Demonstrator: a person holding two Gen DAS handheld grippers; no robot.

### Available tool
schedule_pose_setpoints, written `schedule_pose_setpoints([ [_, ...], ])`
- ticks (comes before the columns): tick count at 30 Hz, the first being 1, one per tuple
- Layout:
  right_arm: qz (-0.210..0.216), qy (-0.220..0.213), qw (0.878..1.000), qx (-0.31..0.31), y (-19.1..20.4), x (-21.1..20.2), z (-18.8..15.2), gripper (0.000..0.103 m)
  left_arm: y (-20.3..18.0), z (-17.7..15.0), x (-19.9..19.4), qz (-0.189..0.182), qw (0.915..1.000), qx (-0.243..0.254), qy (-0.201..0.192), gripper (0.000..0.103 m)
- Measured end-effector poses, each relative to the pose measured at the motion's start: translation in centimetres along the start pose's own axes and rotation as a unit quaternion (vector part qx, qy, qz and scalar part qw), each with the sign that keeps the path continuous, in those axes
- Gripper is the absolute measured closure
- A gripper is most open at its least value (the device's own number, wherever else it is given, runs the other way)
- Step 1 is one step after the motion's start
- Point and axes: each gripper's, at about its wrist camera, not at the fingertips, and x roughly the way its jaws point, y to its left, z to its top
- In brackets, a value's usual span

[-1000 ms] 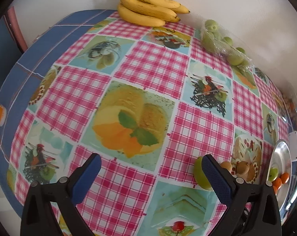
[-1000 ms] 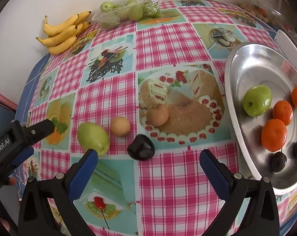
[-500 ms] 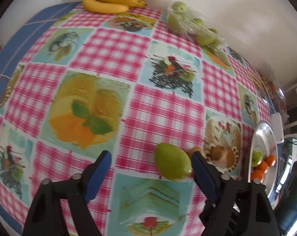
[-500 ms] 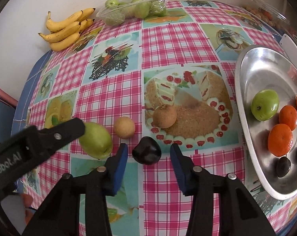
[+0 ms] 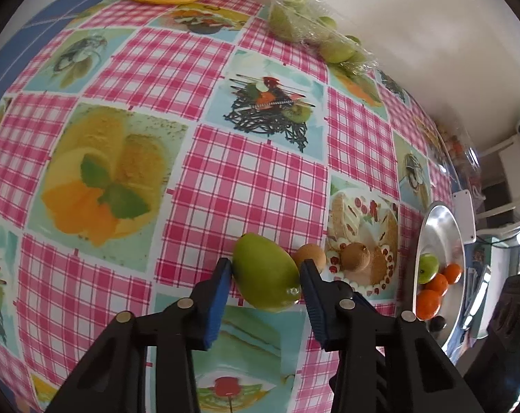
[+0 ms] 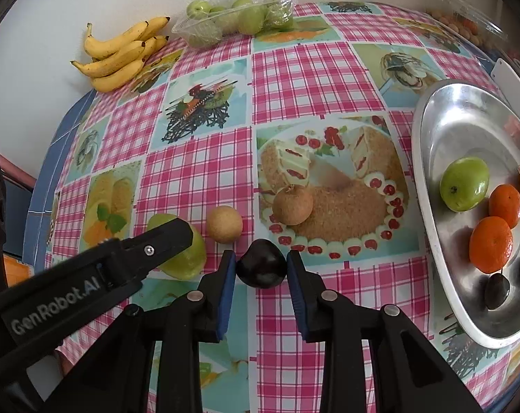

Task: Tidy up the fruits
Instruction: 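Grasp the green pear with the left tool while the right tool grasps the dark plum, then carry the pear in the left tool and plum in the right tool to the bowl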

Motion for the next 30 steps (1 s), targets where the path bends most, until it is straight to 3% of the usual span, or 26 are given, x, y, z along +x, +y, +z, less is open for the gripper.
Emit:
schedule_pose_setpoints([
  [8, 0.006, -0.008, 1.0, -0.008, 0.5, -1.0, -0.1, 0.071, 0.1, 0.2, -0.8, -0.015, 0.9998, -0.005, -0.01, 0.074],
  [16, 0.007, -0.002, 1.0, -0.008, 0.5, -1.0, -0.1, 0.072, 0.6, 0.4, -0.4, -0.027, 0.9993, -0.025, -0.009, 0.069],
  [19, 0.006, -0.002, 1.0, -0.006, 0.3, -1.1, -0.1, 0.072, 0.6, 0.3, 0.1, -0.024, 0.9993, -0.029, -0.004, 0.054],
  [25, 0.004, -0.001, 1.0, -0.003, 0.0, -1.2, -0.2, 0.072, -0.2, 0.0, 0.9, -0.03, 0.9994, -0.019, 0.005, 0.055],
  [27, 0.004, -0.001, 1.0, -0.002, -0.1, -1.3, -0.2, 0.072, -0.5, -0.2, 1.4, -0.027, 0.9994, -0.018, 0.011, 0.062],
  [30, 0.005, -0.001, 1.0, -0.001, -0.2, -1.4, -0.3, 0.071, -0.6, -0.2, 1.3, -0.023, 0.9996, -0.015, 0.01, 0.062],
])
